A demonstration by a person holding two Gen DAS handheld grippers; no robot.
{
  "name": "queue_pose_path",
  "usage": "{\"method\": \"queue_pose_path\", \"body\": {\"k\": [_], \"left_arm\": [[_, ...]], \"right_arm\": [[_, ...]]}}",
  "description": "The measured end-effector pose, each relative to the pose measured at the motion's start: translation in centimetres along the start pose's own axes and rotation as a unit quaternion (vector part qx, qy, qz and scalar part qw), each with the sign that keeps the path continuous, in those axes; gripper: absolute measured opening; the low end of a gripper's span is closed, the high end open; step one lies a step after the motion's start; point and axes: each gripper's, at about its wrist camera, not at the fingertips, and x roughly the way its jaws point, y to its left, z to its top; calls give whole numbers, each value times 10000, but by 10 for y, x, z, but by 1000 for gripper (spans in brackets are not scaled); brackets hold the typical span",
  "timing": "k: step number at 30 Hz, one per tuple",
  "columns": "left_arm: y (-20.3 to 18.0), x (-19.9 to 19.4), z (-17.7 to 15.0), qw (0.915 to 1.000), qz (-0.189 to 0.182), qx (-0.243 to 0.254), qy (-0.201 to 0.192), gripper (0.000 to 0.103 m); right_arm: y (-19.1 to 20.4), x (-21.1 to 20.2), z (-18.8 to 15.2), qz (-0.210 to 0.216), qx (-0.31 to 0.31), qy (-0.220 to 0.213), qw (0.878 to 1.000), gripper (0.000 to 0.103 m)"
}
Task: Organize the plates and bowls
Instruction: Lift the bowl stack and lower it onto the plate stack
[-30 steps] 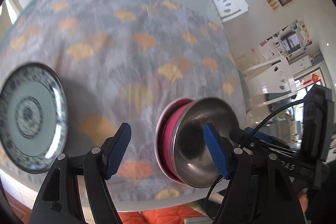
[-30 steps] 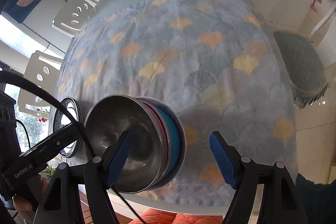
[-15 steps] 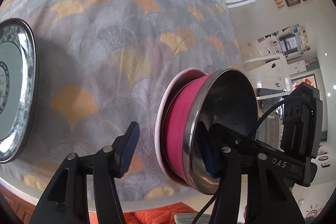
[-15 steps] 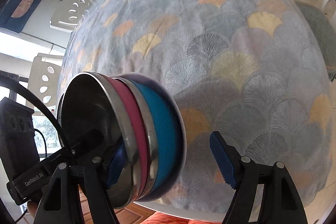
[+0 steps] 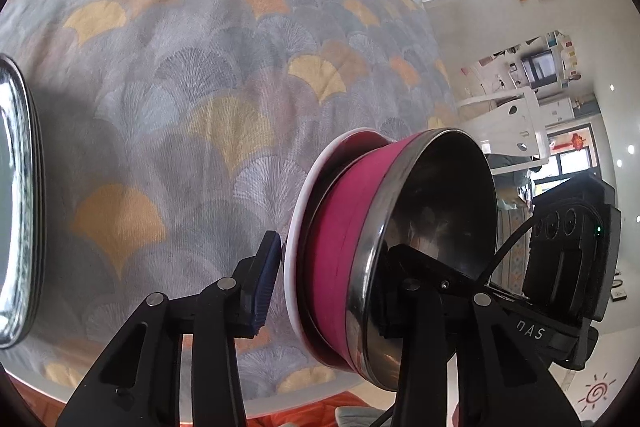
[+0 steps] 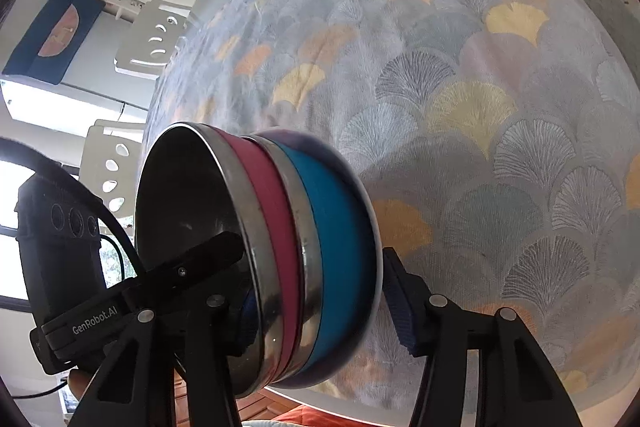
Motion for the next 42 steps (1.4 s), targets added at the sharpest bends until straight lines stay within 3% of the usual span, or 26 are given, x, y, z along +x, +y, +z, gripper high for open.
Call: {"method": "queue_pose_path", "body": {"k": [12,18,22,29,34,37,42], "left_arm": [[-5,-7,-9,9989,204,190,-376,34],[-2,-26,-7,9966,232,-245,-758,36],[2,-56,-7,9905,419,-750,-1071,35],[16,-151,-15,9712,891,-1233,-1835,34],[53,-206,-18,9576,1139,-1538,-2152,34],[84,-217,-14,9567,1217,-1589,-2112,34],[136,-217,-9,9640,1212,-1633,-1715,34]], "right_arm": [[11,2,7,-222,-465,13,9987,52],[34,-2,11,-389,-883,143,9952,52],[53,-3,18,-223,-925,348,9949,52],[142,-13,23,356,-1610,496,9851,52],[213,1,17,567,-2023,654,9755,52],[242,23,10,593,-2075,746,9736,52],[267,74,-3,443,-1835,1046,9764,52]]}}
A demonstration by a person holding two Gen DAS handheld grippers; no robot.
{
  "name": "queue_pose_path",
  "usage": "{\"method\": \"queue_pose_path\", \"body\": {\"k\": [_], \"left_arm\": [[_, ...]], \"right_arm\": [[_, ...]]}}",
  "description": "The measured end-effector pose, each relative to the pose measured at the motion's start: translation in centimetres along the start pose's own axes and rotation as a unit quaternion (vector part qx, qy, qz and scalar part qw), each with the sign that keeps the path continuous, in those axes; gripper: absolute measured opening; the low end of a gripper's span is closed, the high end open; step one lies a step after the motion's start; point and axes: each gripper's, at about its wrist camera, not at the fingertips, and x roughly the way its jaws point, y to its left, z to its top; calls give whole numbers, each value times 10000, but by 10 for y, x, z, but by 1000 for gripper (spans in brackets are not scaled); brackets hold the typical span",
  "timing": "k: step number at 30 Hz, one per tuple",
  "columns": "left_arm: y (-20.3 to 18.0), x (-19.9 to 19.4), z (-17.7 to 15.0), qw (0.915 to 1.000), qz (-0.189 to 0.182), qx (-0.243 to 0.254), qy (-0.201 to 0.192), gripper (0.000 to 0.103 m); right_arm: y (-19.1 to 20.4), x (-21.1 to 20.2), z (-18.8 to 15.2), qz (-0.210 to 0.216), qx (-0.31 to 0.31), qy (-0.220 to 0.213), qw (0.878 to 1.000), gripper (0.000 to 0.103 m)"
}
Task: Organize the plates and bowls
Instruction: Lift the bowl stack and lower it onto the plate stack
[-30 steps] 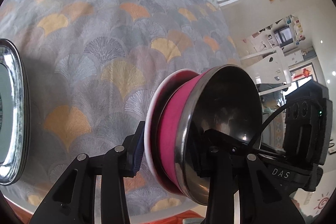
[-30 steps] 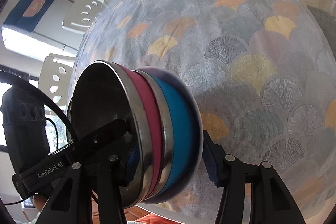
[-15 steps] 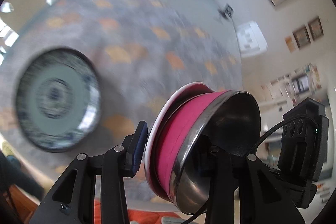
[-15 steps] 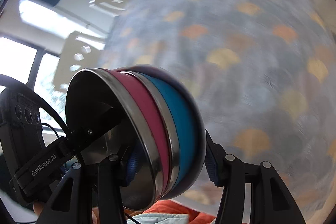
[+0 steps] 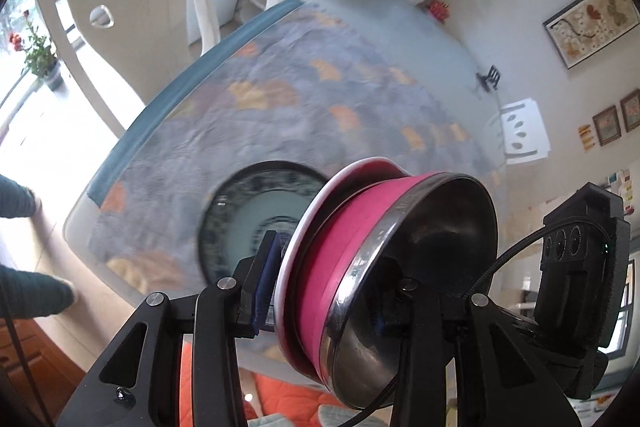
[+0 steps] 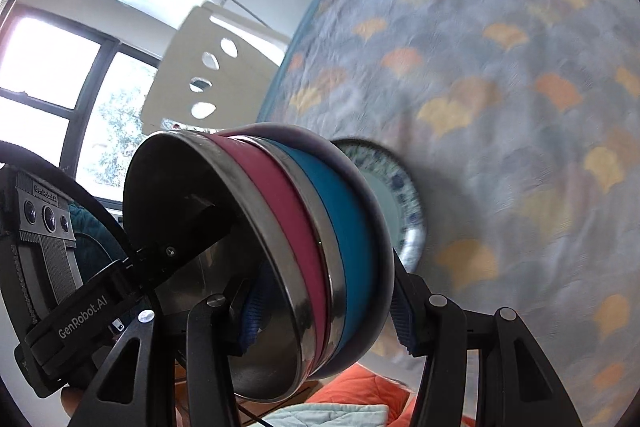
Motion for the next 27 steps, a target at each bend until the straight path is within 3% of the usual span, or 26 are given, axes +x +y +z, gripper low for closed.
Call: {"method": "queue_pose_path", "body": {"k": [4,10,19,27], "left_arm": [[27,20,8,9994,-32,106,328,34],[43,43,18,9965,-184,346,744,34],[45,67,25,9909,-453,568,1137,34],[51,69,26,9897,-588,567,1176,34]], "right_arm": [[1,37,2,-144,294,184,9993,52],[1,59,4,-384,675,222,9967,52],[-10,63,4,-647,1166,139,9910,52],[-17,58,1,-555,1410,31,9884,52]]}}
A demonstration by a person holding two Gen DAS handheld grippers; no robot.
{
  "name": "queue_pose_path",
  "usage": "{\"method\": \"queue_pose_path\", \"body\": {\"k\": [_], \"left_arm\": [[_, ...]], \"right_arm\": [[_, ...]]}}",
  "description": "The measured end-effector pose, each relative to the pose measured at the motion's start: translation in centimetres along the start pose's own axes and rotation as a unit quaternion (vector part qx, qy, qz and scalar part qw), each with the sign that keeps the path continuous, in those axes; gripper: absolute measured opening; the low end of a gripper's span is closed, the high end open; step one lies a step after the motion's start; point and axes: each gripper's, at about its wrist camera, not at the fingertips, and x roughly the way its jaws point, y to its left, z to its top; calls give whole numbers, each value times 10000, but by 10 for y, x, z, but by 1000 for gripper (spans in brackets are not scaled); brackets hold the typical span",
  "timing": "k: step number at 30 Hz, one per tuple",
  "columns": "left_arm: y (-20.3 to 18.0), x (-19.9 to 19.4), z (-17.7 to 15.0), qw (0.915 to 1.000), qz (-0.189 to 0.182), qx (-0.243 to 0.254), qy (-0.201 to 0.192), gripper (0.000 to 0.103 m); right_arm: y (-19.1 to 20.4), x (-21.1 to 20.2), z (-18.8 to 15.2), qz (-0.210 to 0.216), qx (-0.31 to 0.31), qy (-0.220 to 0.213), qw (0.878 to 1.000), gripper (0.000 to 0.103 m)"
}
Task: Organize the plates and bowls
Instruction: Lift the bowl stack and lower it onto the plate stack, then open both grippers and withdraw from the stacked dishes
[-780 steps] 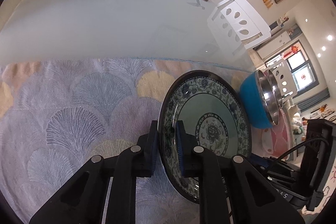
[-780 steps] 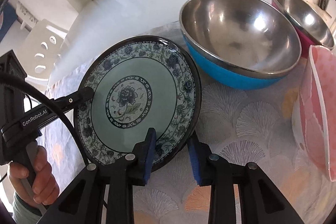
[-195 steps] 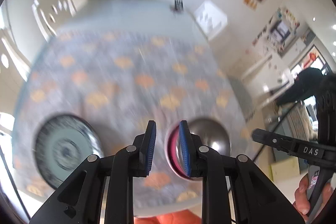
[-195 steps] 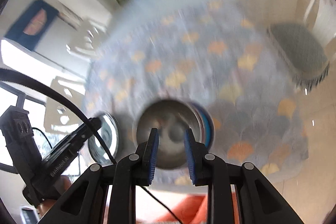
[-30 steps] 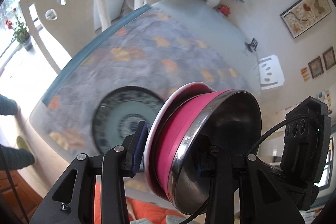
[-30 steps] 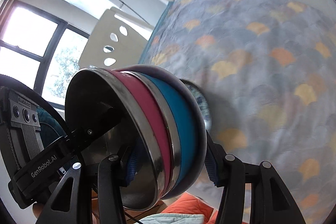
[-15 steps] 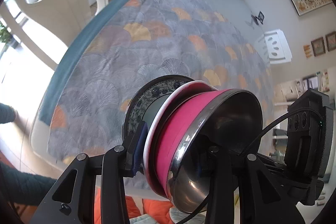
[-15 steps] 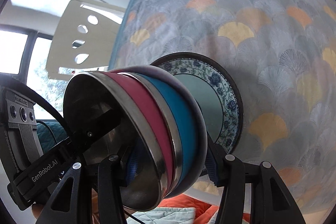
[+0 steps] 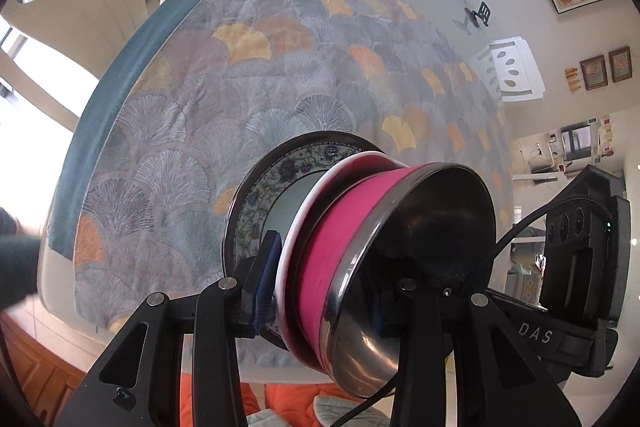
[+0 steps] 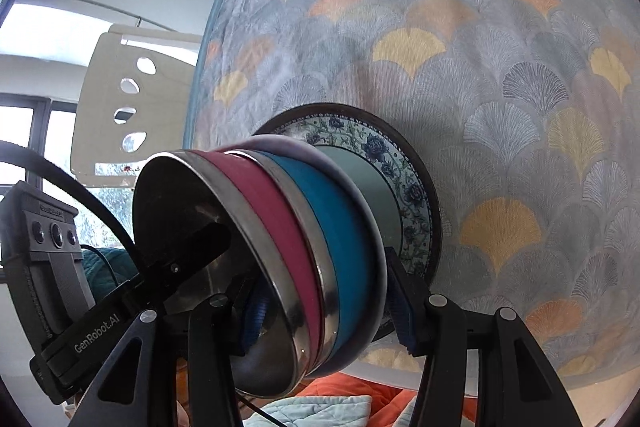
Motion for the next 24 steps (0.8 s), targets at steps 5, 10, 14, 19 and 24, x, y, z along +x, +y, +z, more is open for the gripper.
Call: {"method": "queue_pose_path", "body": {"k": [5,10,14,19,24], "left_arm": [[-1,-13,-1,9997,-39,72,-228,34],[-4,-38,-3,9976,134,199,-650,34],[-8,-56,-7,9958,226,199,-861,34],[-26,-78,-18,9920,341,296,-1180,34],[-77,-116,-25,9807,96,581,-1863,34]], "right_arm": [[-4,-10,1,162,57,-101,9998,52],[-4,-33,-1,140,-97,-347,9993,52],[-9,-53,-4,142,-205,-469,9986,52],[-19,-83,-8,318,-293,-634,9970,52],[-27,-125,-13,310,-514,-1043,9927,52]]}}
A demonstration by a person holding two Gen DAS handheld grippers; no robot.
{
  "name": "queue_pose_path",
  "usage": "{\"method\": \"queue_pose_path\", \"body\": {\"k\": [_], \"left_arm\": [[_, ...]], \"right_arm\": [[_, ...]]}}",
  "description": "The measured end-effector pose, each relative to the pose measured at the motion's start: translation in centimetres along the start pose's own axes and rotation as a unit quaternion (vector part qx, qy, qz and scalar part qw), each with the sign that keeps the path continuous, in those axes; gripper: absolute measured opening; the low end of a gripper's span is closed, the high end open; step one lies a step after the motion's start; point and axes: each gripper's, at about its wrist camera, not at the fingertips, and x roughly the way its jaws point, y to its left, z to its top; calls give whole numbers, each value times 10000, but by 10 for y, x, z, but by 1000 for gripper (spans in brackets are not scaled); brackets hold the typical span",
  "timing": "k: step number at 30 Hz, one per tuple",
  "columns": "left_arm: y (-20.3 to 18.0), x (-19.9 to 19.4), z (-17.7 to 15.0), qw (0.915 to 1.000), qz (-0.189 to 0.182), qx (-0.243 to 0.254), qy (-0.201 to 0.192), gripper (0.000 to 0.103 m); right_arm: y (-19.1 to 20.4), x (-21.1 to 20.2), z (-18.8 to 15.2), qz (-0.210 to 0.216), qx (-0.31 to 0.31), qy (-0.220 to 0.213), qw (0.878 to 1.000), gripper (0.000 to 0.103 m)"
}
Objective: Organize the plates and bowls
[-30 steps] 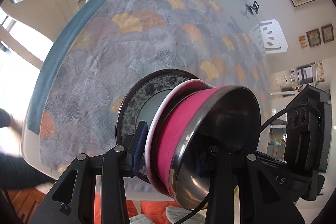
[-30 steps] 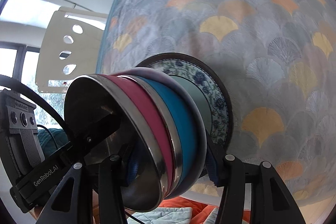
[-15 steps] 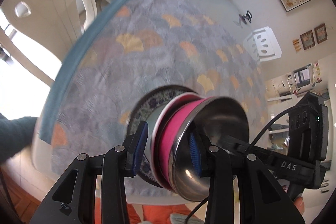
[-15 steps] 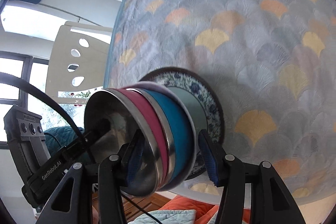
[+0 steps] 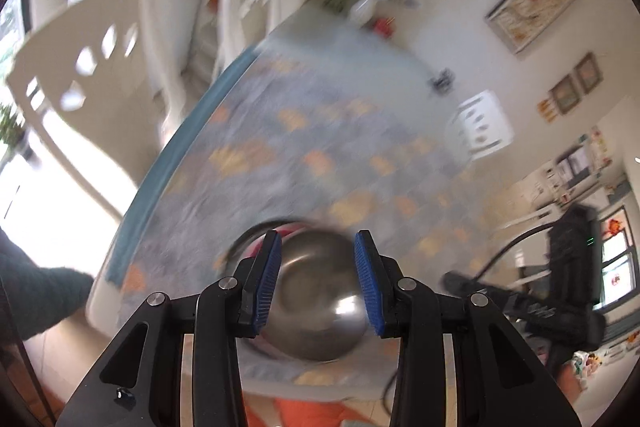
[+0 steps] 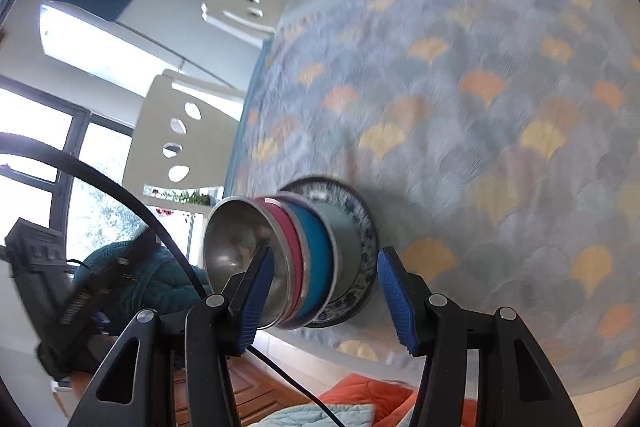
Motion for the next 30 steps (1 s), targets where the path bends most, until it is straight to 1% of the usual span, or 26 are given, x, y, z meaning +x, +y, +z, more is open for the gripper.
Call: {"method": "queue_pose_path", "body": {"k": [3,5,7,8,9,11,13,15,17,18,19,21,24,28,30], "left_arm": [[-45,-16,8,9986,-170,315,-381,36],[-77,-21,9,9963,-270,563,-585,36],[-111,-22,7,9930,-226,868,-765,36],[-124,-21,5,9915,-175,982,-831,36],[-141,-19,1,9894,-97,1111,-925,37],[-163,-14,-6,9868,-10,1241,-1041,44],[-181,-6,-14,9857,17,1305,-1067,45],[-195,1,-21,9848,-8,1375,-1056,45],[-209,11,-31,9845,47,1459,-976,52],[-215,16,-35,9847,74,1471,-933,62],[-220,21,-40,9851,58,1454,-916,69],[-226,27,-46,9857,29,1447,-861,69],[-236,40,-55,9865,105,1457,-740,69],[-242,56,-63,9878,219,1422,-601,69],[-246,65,-65,9874,366,1443,-538,69]], "right_arm": [[-3,-34,3,-155,-175,-400,9989,52],[-6,-62,4,-362,-324,-758,9959,52],[-8,-86,3,-577,-478,-1068,9915,57],[-10,-102,1,-751,-590,-1281,9872,58],[-12,-111,1,-874,-648,-1399,9842,58],[-17,-130,-3,-1166,-800,-1645,9762,58],[-25,-142,-6,-1385,-869,-1793,9701,59],[-39,-148,-9,-1498,-856,-1812,9682,59],[-55,-147,-10,-1486,-774,-1698,9711,59],[-66,-146,-10,-1411,-696,-1613,9743,59],[-74,-145,-11,-1351,-614,-1556,9766,59],[-93,-143,-12,-1290,-418,-1434,9803,59],[-116,-142,-12,-1356,-265,-1312,9817,59],[-132,-141,-13,-1442,-188,-1252,9814,59],[-137,-140,-12,-1517,-217,-1216,9807,59]]}}
